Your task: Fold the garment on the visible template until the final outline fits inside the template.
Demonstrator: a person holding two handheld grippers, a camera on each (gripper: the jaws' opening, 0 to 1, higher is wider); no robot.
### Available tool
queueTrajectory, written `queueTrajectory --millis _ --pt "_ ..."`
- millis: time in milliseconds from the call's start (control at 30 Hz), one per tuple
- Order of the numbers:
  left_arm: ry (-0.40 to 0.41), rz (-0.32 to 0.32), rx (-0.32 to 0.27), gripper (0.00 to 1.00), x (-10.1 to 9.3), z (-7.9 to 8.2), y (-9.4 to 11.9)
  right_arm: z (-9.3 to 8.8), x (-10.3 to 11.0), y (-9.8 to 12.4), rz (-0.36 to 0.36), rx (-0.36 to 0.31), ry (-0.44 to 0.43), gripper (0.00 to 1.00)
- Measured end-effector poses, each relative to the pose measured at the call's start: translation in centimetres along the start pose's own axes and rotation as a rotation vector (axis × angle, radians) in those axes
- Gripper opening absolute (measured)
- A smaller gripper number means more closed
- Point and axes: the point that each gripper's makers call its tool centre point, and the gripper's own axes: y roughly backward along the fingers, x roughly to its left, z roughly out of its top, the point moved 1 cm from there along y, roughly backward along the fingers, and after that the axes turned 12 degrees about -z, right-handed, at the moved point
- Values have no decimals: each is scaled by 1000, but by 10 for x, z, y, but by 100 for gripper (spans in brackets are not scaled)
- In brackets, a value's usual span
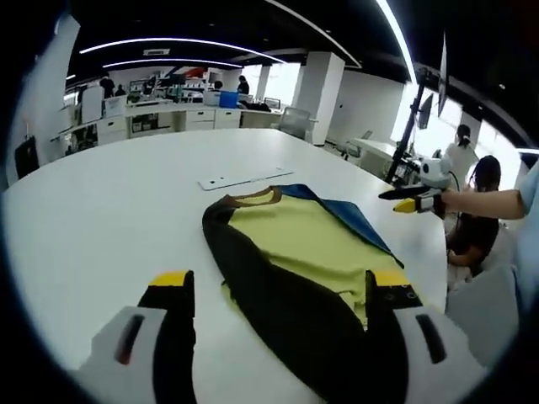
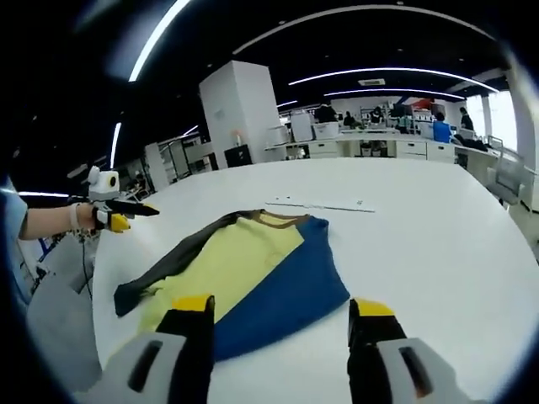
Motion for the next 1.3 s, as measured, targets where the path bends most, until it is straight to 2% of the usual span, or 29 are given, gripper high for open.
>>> queueTrajectory --millis 167,300,500,600,700,900,1067,1200,1300 --pt "24 2 -6 80 -15 -18 14 -24 10 20 -4 14 -7 62" --pt "40 10 -25 79 -22 -24 21 -40 15 29 -7 31 -15 60" --pt "58 17 -39 78 -30 -36 28 -49 25 38 -4 29 -53 59" --pt "62 17 -41 77 -32 -39 30 -54 33 38 21 46 -55 55" --pt "67 21 -52 76 -32 -39 32 -60 46 37 73 74 -53 46" --pt "74 16 -59 75 -36 -40 31 -82 87 30 191 151 -62 30" --pt "75 12 -61 74 -39 -41 32 -91 97 24 201 173 -55 26" --pt "87 14 -70 73 -39 -43 34 -95 89 18 153 159 21 20" --pt "99 15 -74 73 -39 -44 35 -99 87 14 147 159 70 16"
